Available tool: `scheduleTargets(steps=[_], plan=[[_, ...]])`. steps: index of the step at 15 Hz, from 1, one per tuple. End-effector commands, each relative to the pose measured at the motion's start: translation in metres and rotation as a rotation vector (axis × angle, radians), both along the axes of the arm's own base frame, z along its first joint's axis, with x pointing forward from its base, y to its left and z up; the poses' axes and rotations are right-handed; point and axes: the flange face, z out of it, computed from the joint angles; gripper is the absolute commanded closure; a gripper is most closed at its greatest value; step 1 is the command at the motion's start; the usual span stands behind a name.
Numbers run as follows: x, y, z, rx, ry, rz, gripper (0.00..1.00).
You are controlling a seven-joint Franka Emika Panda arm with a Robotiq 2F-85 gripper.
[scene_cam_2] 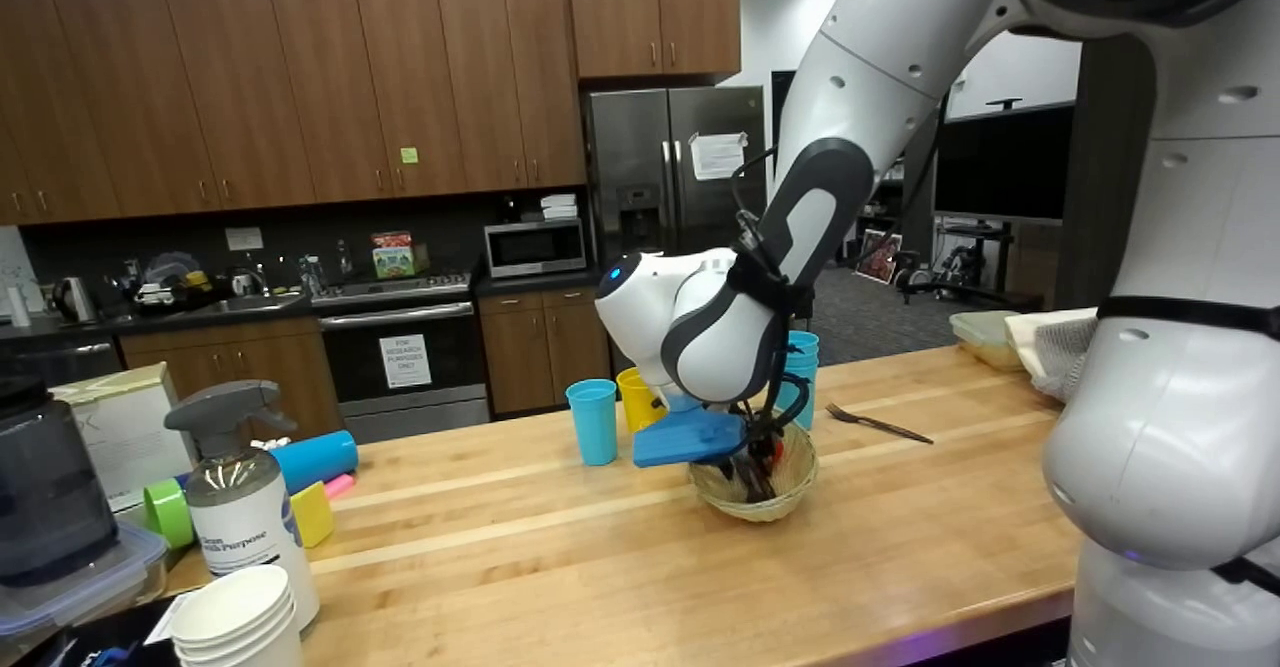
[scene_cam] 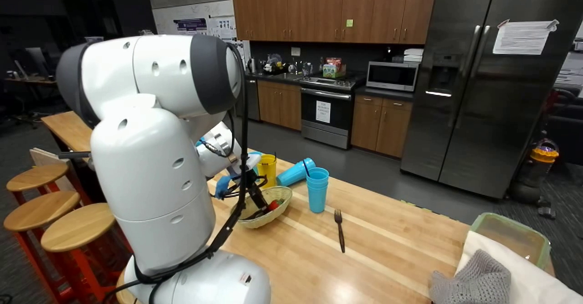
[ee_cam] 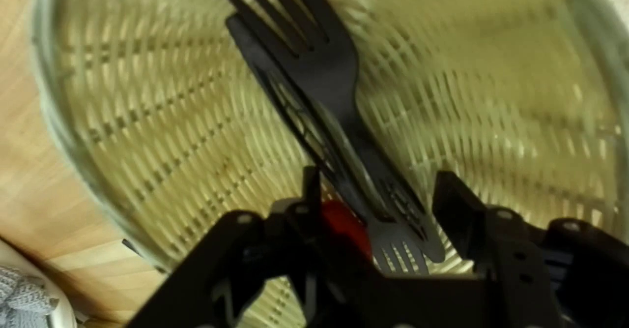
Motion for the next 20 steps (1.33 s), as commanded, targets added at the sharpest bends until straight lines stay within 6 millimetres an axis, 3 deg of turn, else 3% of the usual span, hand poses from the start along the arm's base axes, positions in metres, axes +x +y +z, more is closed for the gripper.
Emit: scheduleTargets(steps=[1,3,5,20], plan=[[0.0026,0.0042,-0.0022,0.015,0.022,-0.011,0.74],[0.0023,0.0063,-0.0022,0.027,0.027,-0.01,0.91],[0.0018,0.0075,-0.0024,0.036,0.033,-0.008,1.0],[0.0062,0.0059,0.0027,-0.003,-0.076,-0.051,0.98]])
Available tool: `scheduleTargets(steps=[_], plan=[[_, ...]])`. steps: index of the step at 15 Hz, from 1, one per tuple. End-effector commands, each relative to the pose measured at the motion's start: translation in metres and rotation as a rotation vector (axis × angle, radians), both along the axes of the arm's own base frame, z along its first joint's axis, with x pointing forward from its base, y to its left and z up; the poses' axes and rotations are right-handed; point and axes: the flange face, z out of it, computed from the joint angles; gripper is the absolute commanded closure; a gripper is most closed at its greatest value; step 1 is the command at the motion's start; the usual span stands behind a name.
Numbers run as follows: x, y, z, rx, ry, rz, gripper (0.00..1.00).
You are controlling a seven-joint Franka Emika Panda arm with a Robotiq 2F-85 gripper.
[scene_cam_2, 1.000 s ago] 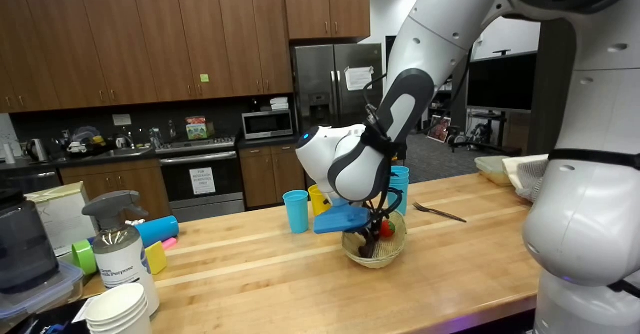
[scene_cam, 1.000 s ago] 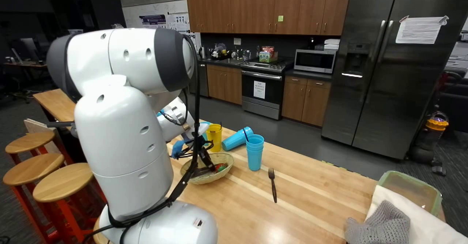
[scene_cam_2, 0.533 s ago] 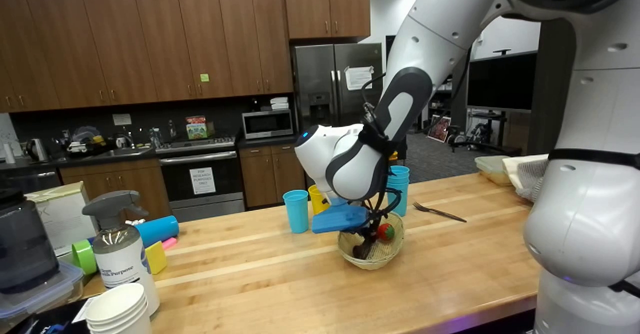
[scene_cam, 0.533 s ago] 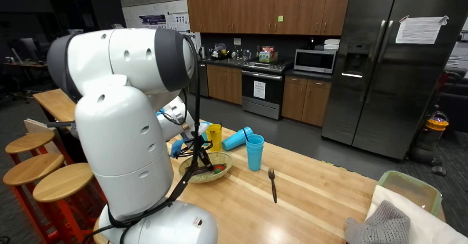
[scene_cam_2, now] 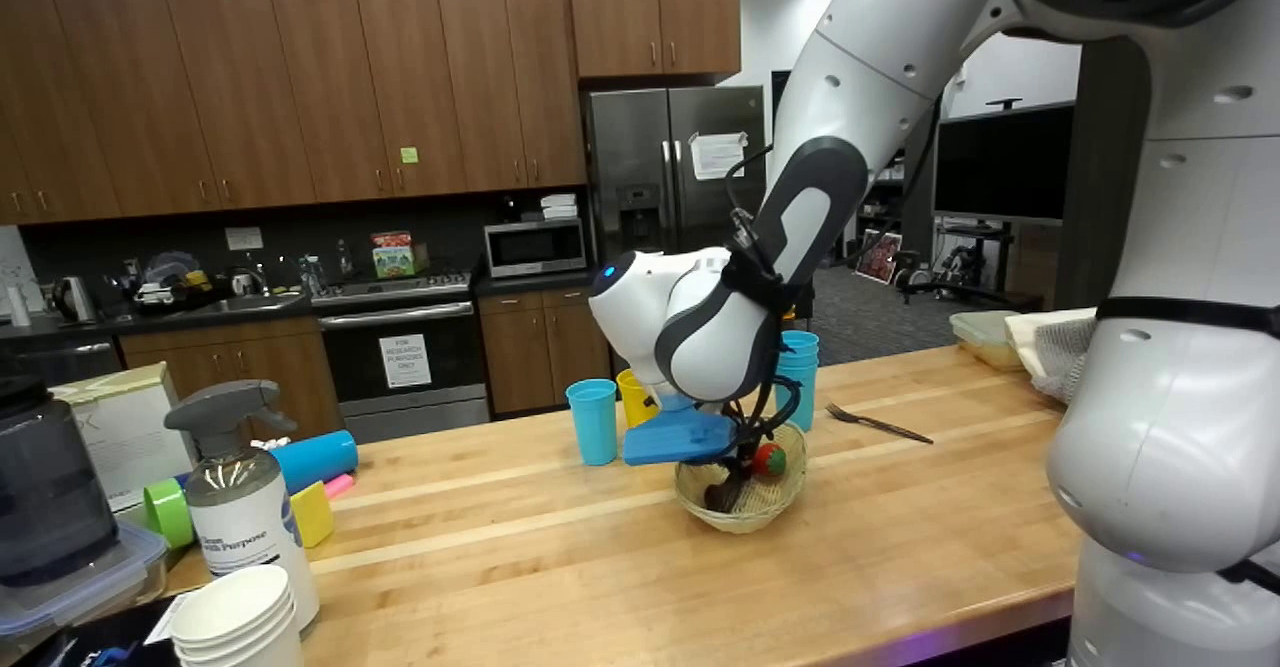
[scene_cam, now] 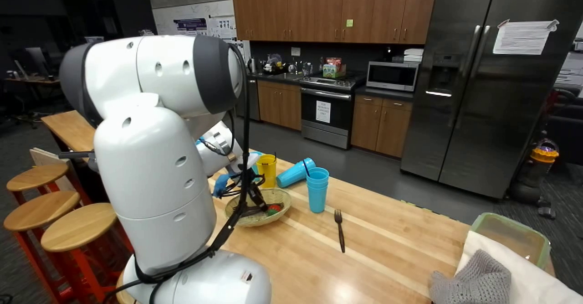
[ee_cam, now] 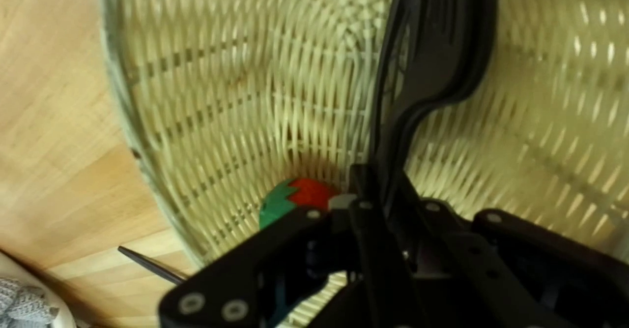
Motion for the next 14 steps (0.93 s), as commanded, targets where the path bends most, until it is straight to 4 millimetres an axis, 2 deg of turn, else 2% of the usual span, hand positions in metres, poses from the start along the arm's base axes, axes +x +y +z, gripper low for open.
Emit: scheduleTargets(steps=[1,2,4,7,10,14], plan=[[-0.001,-0.054,0.036,-0.029,-0.06,-0.041,0.98],[-0.004,-0.059,0.04,-0.031,-0.056,-0.046,0.98],[0.0,-0.087,0.061,-0.058,-0.063,-0.053,0.98],[-0.005,-0.133,0.107,-0.09,-0.081,-0.057,0.98],[-0.012,-0.154,0.144,-0.116,-0.115,-0.05,0.98],[-0.022,-0.17,0.178,-0.138,-0.204,-0.091,0.98]])
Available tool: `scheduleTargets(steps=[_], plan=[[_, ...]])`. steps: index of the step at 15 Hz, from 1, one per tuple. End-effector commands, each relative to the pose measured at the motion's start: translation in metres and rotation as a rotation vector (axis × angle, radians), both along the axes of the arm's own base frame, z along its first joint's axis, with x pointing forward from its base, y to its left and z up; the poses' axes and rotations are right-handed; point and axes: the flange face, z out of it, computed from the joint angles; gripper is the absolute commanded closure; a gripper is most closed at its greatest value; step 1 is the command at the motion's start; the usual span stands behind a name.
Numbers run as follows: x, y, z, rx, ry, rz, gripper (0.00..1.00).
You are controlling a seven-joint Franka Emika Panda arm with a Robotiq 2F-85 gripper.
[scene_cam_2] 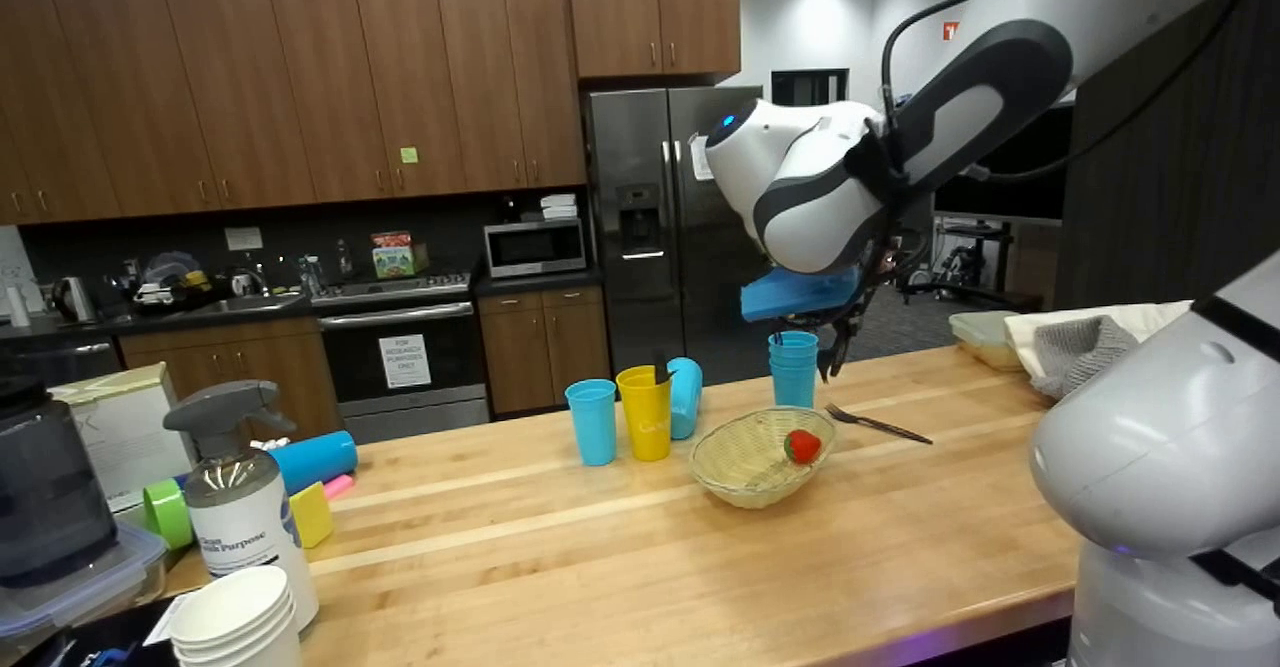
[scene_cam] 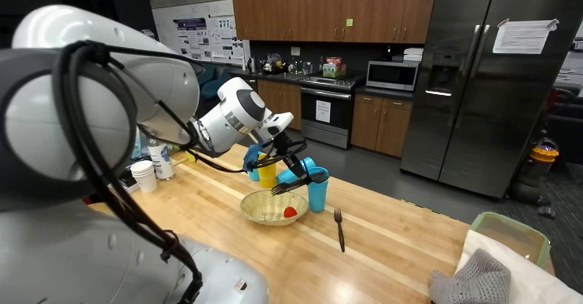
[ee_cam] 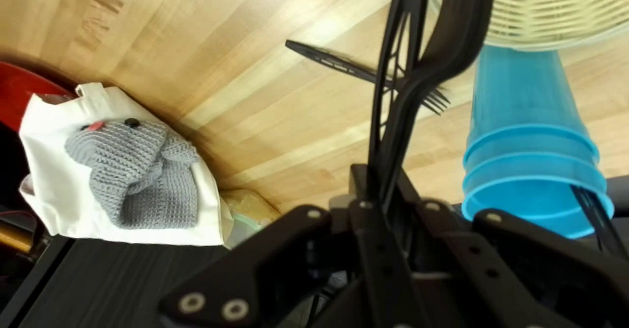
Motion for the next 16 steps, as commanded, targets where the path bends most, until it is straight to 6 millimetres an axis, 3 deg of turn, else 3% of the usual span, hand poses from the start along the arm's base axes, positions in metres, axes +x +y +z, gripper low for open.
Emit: scheduleTargets(steps=[1,9,16], plan=[[-0.016,-0.017,0.028,-0.031,-0.093,-0.038,0.98],[-0.02,-0.029,0.06,-0.069,-0.265,-0.145,0.98],[-0.017,0.009,0.087,-0.127,-0.414,-0.101,0.98]])
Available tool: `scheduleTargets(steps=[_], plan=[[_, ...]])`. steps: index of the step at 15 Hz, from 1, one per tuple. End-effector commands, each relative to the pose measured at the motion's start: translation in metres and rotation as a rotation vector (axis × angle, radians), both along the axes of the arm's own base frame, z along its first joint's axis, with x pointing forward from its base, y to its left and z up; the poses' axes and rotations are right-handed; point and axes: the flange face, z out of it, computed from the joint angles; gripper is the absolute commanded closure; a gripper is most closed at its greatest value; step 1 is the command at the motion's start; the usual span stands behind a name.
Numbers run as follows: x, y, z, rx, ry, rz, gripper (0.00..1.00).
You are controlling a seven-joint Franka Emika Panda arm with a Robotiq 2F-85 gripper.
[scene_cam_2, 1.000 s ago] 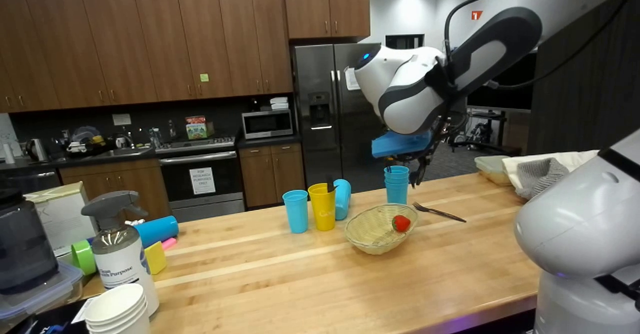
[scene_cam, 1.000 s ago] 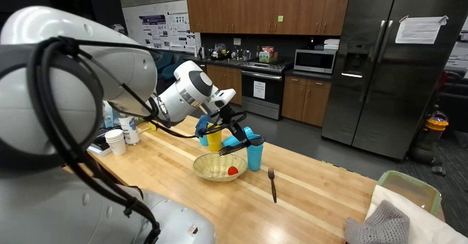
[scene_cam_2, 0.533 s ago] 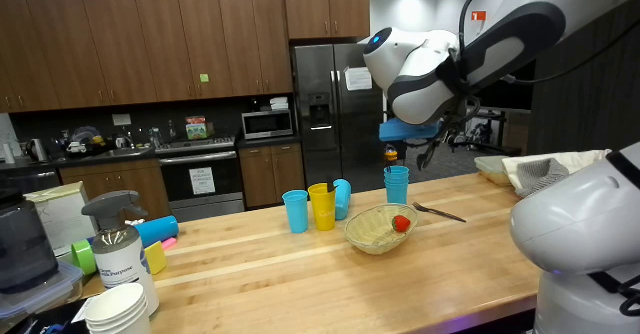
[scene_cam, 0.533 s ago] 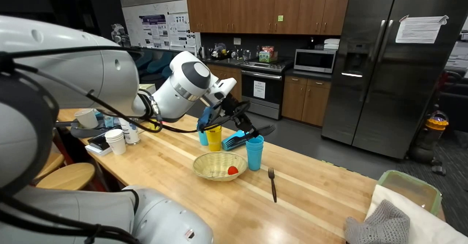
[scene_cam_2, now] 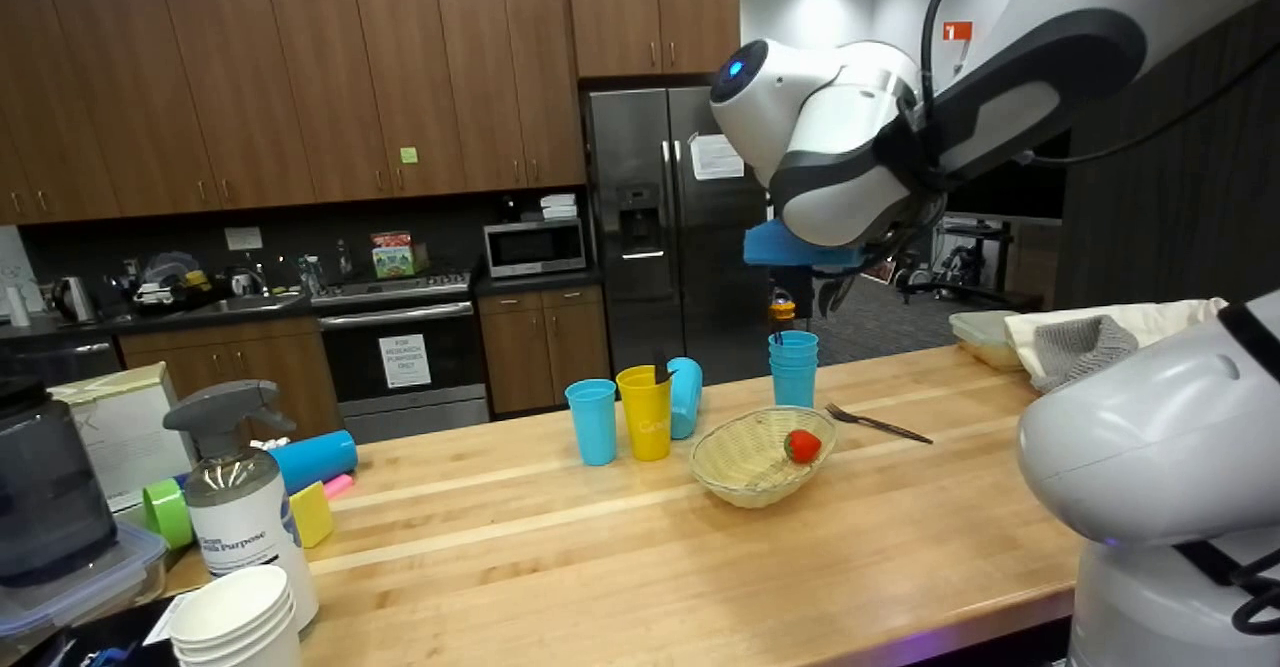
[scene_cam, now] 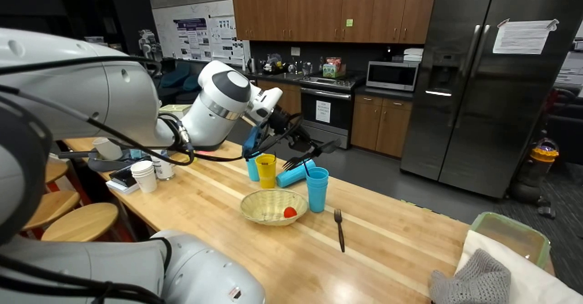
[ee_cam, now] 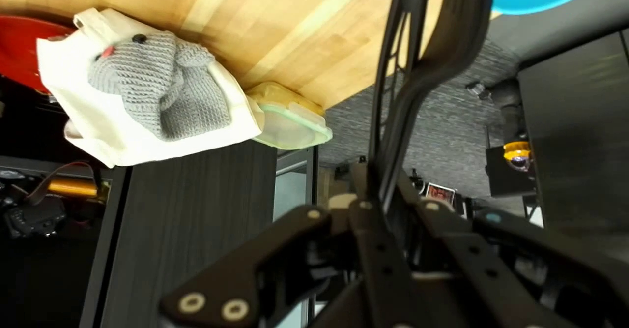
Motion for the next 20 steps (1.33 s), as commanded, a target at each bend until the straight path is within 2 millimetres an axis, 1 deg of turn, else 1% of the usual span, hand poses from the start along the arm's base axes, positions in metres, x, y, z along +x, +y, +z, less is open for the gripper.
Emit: scheduleTargets(steps=[1,3,8,13,15,17,20], plan=[[0.002,0.024,0.02,-0.054,-0.079,0.038,0.98],[0.002,0.046,0.033,-0.09,-0.114,0.077,0.98],[0.0,0.112,0.062,-0.174,-0.196,0.203,0.98],[-0.001,0.18,0.079,-0.246,-0.261,0.339,0.98],[0.002,0.205,0.082,-0.277,-0.277,0.388,0.98],[0.008,0.227,0.081,-0.305,-0.283,0.427,0.98],[0.024,0.255,0.071,-0.345,-0.279,0.47,0.98]])
